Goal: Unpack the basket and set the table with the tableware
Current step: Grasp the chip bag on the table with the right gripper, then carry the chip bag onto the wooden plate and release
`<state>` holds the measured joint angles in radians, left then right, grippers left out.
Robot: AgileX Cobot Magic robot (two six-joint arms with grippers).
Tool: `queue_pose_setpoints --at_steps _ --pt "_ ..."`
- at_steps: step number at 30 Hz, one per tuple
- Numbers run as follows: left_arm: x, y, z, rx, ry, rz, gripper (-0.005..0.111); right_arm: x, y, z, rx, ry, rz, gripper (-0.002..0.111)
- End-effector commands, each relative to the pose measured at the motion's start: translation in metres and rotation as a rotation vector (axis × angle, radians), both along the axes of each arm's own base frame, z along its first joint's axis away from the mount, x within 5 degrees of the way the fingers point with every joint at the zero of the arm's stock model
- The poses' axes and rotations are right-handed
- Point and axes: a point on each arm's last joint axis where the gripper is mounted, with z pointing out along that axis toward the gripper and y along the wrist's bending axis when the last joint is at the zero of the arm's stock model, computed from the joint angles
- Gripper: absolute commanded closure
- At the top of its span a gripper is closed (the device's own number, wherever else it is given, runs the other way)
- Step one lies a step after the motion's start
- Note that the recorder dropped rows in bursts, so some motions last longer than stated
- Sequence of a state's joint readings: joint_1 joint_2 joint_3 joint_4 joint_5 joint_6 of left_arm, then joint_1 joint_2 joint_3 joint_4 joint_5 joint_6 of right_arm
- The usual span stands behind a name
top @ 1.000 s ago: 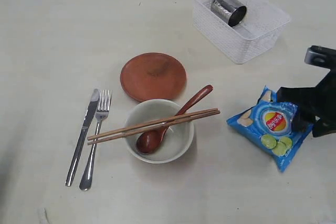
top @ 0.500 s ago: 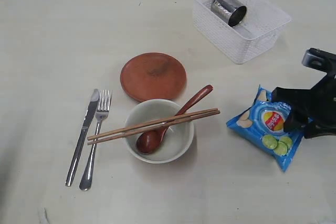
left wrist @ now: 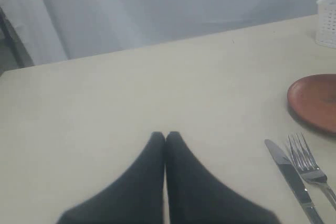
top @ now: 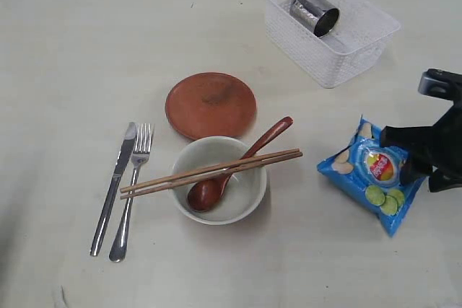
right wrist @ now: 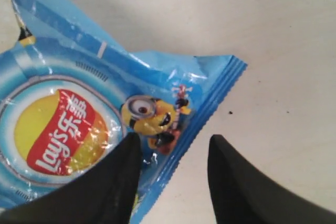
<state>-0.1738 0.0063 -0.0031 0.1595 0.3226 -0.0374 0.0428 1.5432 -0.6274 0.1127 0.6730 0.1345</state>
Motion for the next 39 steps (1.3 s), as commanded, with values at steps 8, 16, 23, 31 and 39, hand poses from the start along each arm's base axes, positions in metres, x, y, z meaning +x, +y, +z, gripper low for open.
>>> queue_pose_setpoints --at_steps 8,16,23,31,39 --pt "0.000 0.000 -0.001 -0.005 -0.001 0.000 0.107 -0.002 0.005 -0.018 0.056 0.119 -0.004 0.033" --pt "0.000 0.000 -0.001 -0.005 -0.001 0.000 0.107 0.006 0.022 -0.022 0.239 0.071 0.048 0.070" --pt "0.000 0.000 -0.001 -0.005 -0.001 0.000 0.107 0.009 0.021 -0.021 0.223 0.045 0.061 0.108" --pt "0.000 0.000 -0.001 -0.005 -0.001 0.000 0.107 0.021 0.023 0.015 0.240 -0.078 0.091 0.108" --pt "0.000 0.000 -0.001 -0.005 -0.001 0.000 0.107 0.029 0.025 0.087 0.253 -0.316 0.172 0.108"
